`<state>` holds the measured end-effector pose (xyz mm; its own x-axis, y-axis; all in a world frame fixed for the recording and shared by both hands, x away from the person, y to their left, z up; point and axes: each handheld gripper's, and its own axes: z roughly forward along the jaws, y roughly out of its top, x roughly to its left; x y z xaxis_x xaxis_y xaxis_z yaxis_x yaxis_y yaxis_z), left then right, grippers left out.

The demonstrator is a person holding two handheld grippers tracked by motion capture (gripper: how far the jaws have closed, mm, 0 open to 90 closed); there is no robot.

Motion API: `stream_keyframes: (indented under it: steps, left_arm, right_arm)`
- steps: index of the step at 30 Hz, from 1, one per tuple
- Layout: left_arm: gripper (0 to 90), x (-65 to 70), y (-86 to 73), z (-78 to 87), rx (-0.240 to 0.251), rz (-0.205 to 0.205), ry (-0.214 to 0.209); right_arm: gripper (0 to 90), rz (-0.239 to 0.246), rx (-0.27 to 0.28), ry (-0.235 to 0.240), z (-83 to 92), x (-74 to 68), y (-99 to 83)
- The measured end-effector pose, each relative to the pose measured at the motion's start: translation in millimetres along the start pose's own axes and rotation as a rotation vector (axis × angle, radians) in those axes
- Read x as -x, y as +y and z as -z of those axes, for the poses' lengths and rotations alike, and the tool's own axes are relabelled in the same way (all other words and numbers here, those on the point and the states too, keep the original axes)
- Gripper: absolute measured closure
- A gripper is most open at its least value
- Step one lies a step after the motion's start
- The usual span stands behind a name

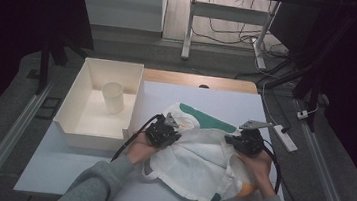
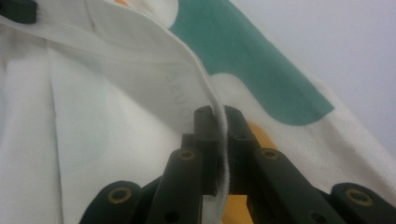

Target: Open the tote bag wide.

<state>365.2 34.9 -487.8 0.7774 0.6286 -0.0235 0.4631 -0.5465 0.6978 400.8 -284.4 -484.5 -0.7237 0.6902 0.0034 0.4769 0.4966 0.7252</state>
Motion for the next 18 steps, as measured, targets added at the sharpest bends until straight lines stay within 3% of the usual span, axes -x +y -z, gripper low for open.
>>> stream_keyframes:
  steps: [8,13,18]
  left_arm:
    - [65.0,6.6,1.6,18.8,0.064,-0.024,-0.018]
    - [58.7,14.6,1.6,38.7,0.121,-0.047,-0.032]
    - [55.7,26.0,1.4,56.0,0.160,-0.079,-0.056]
  right_arm:
    - [59.3,0.028,0.114,-0.004,25.3,-12.6,13.2]
    - [54.8,0.057,0.176,0.001,45.7,-26.7,20.1]
    - [54.0,0.091,0.195,0.021,57.6,-41.3,22.5]
